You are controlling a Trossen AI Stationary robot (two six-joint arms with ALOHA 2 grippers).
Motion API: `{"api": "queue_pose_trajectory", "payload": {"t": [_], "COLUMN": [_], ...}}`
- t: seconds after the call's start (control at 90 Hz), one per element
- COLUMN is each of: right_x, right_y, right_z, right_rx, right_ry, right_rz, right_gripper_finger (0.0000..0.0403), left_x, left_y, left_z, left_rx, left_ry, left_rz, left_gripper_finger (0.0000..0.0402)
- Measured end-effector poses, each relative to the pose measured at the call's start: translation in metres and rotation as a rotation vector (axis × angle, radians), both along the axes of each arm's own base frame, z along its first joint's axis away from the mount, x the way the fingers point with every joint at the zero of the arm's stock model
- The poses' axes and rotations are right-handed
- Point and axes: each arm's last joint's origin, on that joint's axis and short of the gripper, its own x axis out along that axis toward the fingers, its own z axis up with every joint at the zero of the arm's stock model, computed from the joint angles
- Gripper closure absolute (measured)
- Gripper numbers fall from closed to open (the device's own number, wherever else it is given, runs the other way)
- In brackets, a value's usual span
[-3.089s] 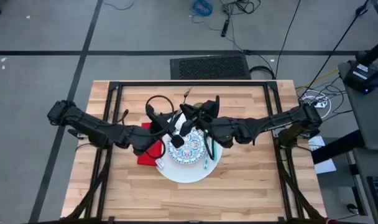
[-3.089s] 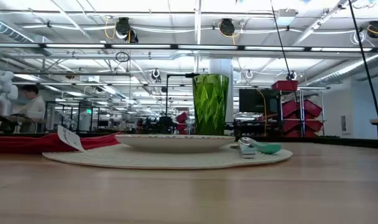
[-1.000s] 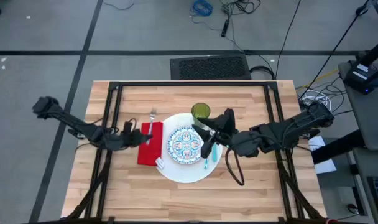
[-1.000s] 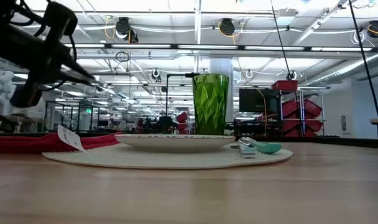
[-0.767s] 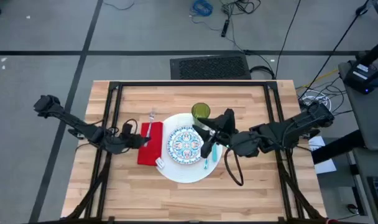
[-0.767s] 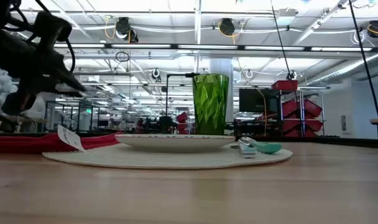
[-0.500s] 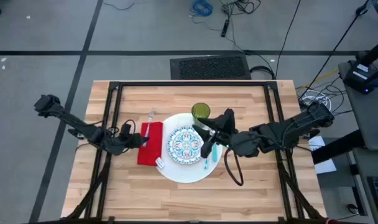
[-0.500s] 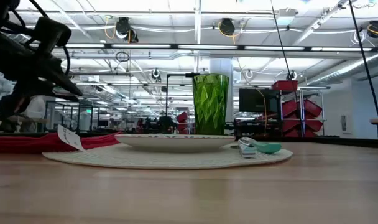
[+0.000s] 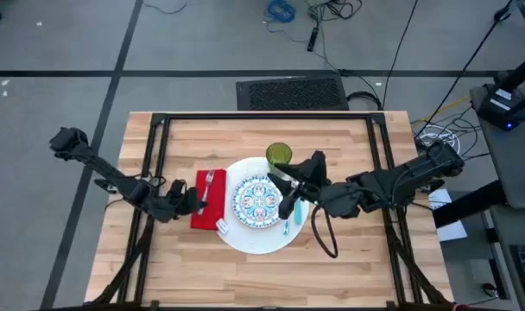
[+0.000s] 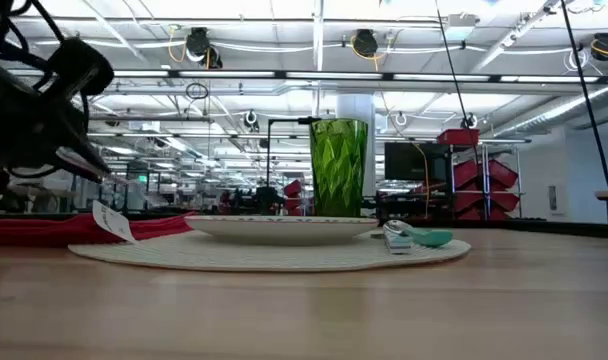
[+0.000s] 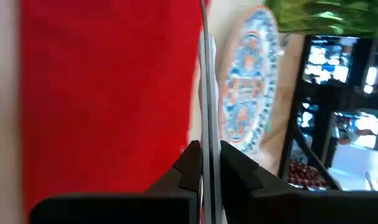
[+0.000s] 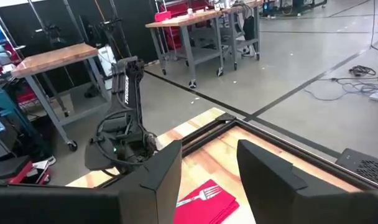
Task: Set table place
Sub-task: Put the white fork on the red napkin on the white table placemat
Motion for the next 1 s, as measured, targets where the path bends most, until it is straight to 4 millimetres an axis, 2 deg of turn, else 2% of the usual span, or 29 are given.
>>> {"api": "queue_pose_trajectory", "payload": {"t": [0.322, 0.711, 1.0], "right_x": [0.000, 0.000, 0.000], "right_y": [0.000, 0.000, 0.000], "right_z": [0.000, 0.000, 0.000], "right_rx": [-0.001, -0.001, -0.004], "right_ry": [0.001, 0.001, 0.003], "right_rz": [0.000, 0.000, 0.001], "right_gripper_finger": [0.0261, 0.0261, 0.0261], "left_x": [0.001, 0.001, 0.009], "left_y": [-0.005, -0.006, -0.014], "left_z": [-0.011, -0.013, -0.004], "left_rx": [0.006, -0.010, -0.134], "left_ry": [0.066, 0.089, 0.004], "left_rz": [0.016, -0.007, -0.056], "left_gripper_finger": [0.0379, 0.0308, 0.0255]}}
